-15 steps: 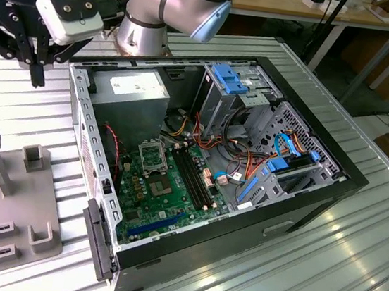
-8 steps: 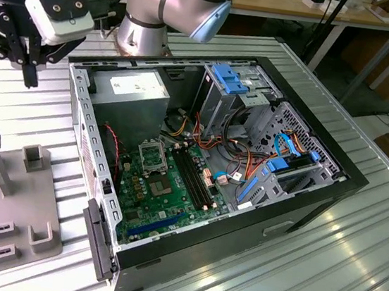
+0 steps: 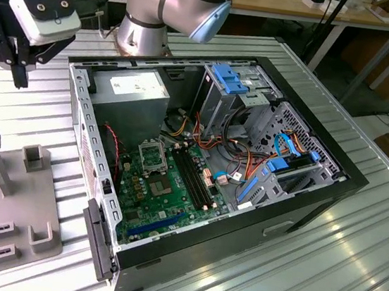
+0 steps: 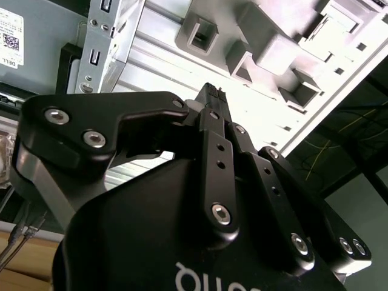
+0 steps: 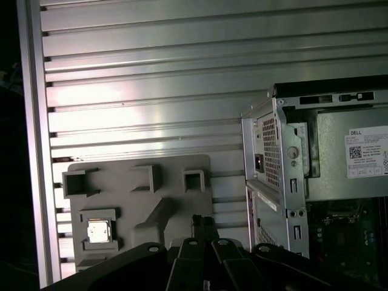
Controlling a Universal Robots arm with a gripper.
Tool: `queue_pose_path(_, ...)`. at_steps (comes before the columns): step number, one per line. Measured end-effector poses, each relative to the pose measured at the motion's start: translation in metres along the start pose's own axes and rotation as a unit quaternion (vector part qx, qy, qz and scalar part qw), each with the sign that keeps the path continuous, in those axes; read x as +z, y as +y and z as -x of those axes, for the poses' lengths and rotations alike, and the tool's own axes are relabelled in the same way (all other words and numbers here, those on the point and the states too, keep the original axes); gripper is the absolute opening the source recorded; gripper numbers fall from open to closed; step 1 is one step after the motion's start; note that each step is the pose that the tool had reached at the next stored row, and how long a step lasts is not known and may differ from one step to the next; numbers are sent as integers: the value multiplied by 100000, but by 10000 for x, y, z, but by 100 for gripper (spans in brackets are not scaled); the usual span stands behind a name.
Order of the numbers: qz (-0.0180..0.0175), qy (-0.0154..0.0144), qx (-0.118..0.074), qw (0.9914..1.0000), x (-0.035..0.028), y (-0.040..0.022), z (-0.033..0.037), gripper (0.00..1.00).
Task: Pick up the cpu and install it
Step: 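Reach for the cpu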
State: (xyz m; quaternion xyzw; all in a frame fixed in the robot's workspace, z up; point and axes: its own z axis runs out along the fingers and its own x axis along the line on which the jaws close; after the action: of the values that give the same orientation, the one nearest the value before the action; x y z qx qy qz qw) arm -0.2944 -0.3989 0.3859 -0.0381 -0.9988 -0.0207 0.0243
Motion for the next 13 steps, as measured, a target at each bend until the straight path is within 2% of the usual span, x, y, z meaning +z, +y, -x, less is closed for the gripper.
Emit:
queue_pose_path(8, -2, -1, -1, 100000, 7, -7, -89, 11)
queue_pose_path(13, 0, -1, -1, 100000, 7, -8, -98, 11)
